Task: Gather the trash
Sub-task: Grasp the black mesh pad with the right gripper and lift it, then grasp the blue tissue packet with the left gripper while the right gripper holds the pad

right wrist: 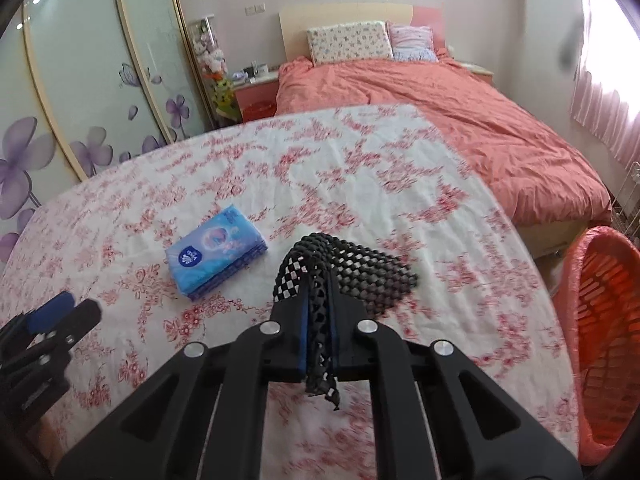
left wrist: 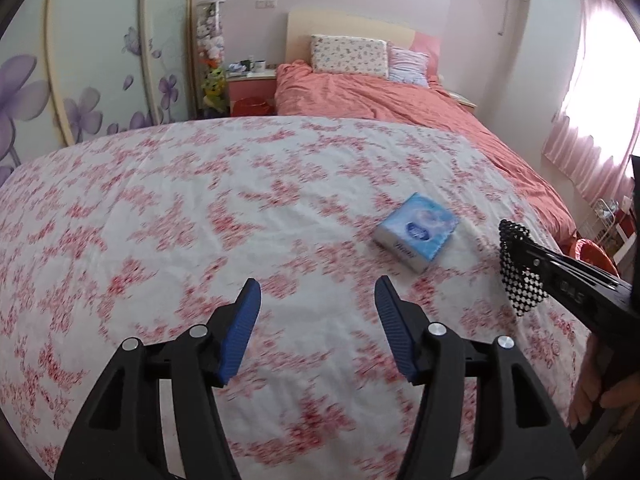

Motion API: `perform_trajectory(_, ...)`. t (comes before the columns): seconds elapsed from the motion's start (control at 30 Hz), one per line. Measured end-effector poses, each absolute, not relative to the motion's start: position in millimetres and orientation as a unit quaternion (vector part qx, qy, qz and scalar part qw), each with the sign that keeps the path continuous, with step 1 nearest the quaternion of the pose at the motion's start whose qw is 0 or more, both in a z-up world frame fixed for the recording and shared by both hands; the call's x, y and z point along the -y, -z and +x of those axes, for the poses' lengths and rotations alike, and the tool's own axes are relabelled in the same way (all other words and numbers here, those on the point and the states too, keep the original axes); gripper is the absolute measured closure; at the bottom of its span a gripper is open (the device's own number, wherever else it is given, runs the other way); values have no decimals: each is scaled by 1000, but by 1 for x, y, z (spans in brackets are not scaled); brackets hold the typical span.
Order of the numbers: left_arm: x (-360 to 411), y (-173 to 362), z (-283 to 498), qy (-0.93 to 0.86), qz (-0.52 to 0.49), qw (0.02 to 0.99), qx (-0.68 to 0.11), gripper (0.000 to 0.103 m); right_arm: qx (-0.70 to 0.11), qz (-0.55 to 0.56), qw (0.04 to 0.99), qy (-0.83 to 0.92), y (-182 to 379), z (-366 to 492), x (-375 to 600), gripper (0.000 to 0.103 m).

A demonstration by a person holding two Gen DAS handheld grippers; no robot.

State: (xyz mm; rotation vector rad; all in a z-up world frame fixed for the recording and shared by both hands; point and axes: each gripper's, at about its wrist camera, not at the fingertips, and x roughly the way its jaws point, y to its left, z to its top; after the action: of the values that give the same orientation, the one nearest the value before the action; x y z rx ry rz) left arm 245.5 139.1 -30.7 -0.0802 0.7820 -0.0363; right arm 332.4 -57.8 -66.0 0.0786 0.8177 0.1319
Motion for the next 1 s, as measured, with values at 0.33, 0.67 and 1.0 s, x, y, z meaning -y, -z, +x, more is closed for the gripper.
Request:
perform_trajectory(0.33,-90,37,281,54,-12,923,-381,35,-366,43,929,-36,50,310,100,95)
perform_trajectory(0.67,-65,53,311,72,42,908,-411,27,-378,66,923,-32,60,306,126,95)
perform_trajectory(1.0,-60,59,322,84,43,897,-433,37,-380,76,921,-34,61,303,135,95)
